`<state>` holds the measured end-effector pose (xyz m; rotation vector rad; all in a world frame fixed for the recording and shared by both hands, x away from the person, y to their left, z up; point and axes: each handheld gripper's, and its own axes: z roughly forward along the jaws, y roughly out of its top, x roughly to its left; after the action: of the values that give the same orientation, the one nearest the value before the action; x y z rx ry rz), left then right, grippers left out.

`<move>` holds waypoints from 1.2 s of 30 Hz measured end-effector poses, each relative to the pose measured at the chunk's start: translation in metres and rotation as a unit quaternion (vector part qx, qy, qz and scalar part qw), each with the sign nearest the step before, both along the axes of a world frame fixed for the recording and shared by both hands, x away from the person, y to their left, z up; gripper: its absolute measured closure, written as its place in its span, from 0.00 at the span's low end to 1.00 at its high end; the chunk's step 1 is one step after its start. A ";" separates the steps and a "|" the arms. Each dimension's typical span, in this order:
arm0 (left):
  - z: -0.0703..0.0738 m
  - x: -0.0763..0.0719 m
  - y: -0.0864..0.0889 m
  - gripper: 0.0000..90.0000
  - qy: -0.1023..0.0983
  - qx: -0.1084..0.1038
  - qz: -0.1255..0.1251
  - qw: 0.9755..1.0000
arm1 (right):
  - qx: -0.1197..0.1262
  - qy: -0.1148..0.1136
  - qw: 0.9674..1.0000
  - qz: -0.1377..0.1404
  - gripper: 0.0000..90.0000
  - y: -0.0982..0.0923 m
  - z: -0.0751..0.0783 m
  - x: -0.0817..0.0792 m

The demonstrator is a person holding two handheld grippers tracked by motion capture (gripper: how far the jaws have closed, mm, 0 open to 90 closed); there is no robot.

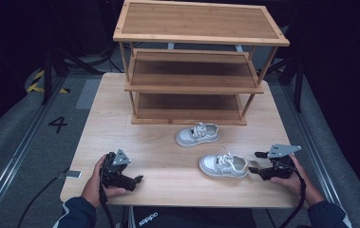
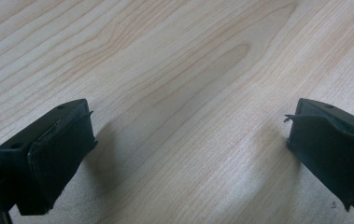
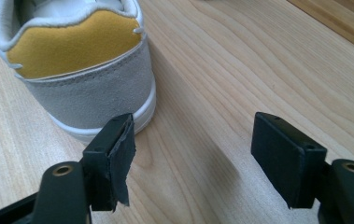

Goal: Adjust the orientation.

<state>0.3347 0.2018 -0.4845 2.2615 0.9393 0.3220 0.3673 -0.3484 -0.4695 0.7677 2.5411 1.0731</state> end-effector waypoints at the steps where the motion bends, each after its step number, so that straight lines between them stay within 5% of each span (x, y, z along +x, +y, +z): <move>1: 0.000 0.000 0.000 0.01 0.000 0.001 0.000 1.000 | 0.001 0.000 1.000 0.001 0.35 0.000 0.000 0.000; 8: 0.000 0.000 0.000 0.01 0.000 0.000 0.000 1.000 | -0.006 -0.007 1.000 0.009 0.39 0.001 0.002 -0.003; 19: 0.003 -0.003 -0.010 0.04 0.003 0.008 -0.015 1.000 | -0.011 0.004 0.997 0.078 0.36 0.026 0.005 -0.017; 24: 0.006 -0.006 -0.019 0.17 0.004 0.005 -0.035 0.999 | -0.020 0.006 0.992 0.123 0.34 0.047 0.006 -0.026; 27: 0.007 -0.009 -0.031 0.18 0.010 0.011 -0.060 0.998 | -0.024 0.011 0.986 0.167 0.34 0.070 0.006 -0.034; 36: 0.016 -0.018 -0.064 0.20 0.015 0.011 -0.127 0.992 | -0.013 0.005 0.977 0.211 0.44 0.097 0.007 -0.046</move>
<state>0.3170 0.1378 -0.4681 2.3784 0.6547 0.1863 0.3211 -0.2510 -0.4629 0.2265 2.7923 1.1513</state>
